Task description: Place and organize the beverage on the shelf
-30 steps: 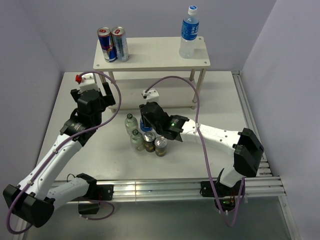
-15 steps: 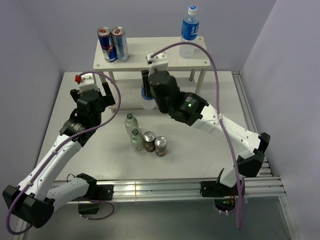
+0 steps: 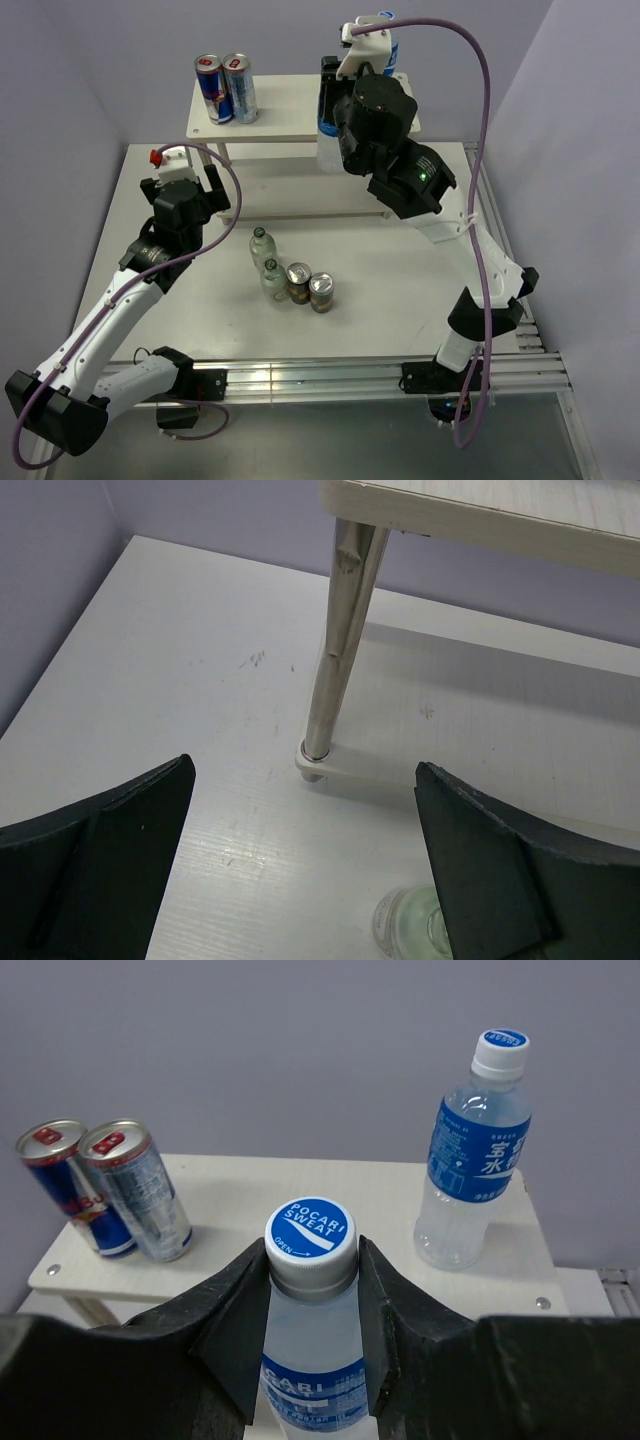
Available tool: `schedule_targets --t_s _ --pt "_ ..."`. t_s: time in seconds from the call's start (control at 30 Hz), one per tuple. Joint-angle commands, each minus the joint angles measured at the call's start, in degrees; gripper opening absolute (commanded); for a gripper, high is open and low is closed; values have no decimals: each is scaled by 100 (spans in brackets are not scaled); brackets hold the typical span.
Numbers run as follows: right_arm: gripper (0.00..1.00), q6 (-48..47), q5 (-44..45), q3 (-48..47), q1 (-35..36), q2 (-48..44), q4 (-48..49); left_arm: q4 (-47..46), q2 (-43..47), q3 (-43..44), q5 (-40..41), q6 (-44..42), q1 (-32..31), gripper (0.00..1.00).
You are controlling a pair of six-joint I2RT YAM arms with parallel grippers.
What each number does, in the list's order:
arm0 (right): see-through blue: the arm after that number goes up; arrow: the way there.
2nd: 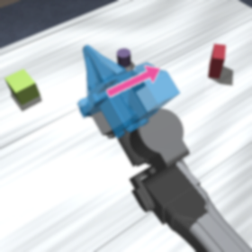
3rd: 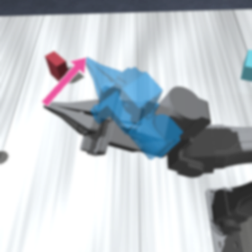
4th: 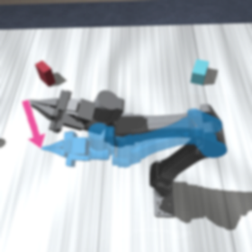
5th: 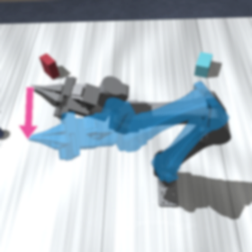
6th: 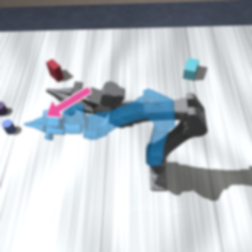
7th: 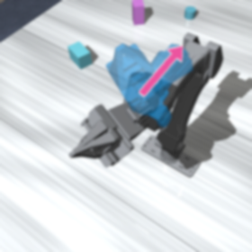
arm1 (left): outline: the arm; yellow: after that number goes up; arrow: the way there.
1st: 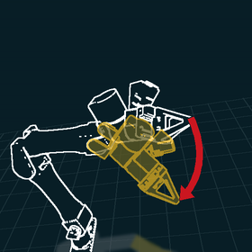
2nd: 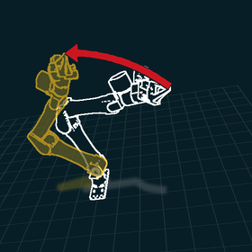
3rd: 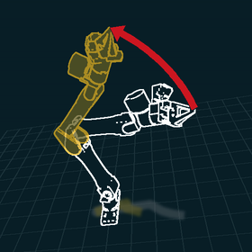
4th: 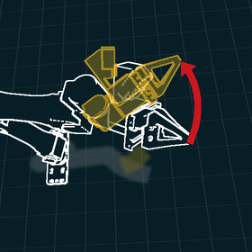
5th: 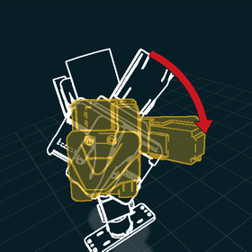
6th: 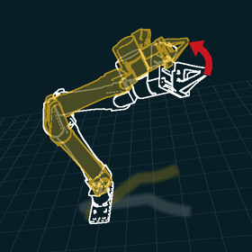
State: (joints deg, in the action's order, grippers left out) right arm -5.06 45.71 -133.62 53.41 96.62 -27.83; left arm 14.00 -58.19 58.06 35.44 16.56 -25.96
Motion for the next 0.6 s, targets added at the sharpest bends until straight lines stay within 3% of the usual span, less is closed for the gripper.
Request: schedule_targets --t_s 0.0,0.37,0.57 --pt "0 -381 -27 -393 -216 6 1068 -205 98 -6 -2 -74 20 99" --pt "0 -776 -449 -1174 -683 674 2061 -231 80 -41 42 -74 20 99" --pt "0 -971 -475 -1096 -753 779 2528 -222 71 -41 33 -74 20 99"
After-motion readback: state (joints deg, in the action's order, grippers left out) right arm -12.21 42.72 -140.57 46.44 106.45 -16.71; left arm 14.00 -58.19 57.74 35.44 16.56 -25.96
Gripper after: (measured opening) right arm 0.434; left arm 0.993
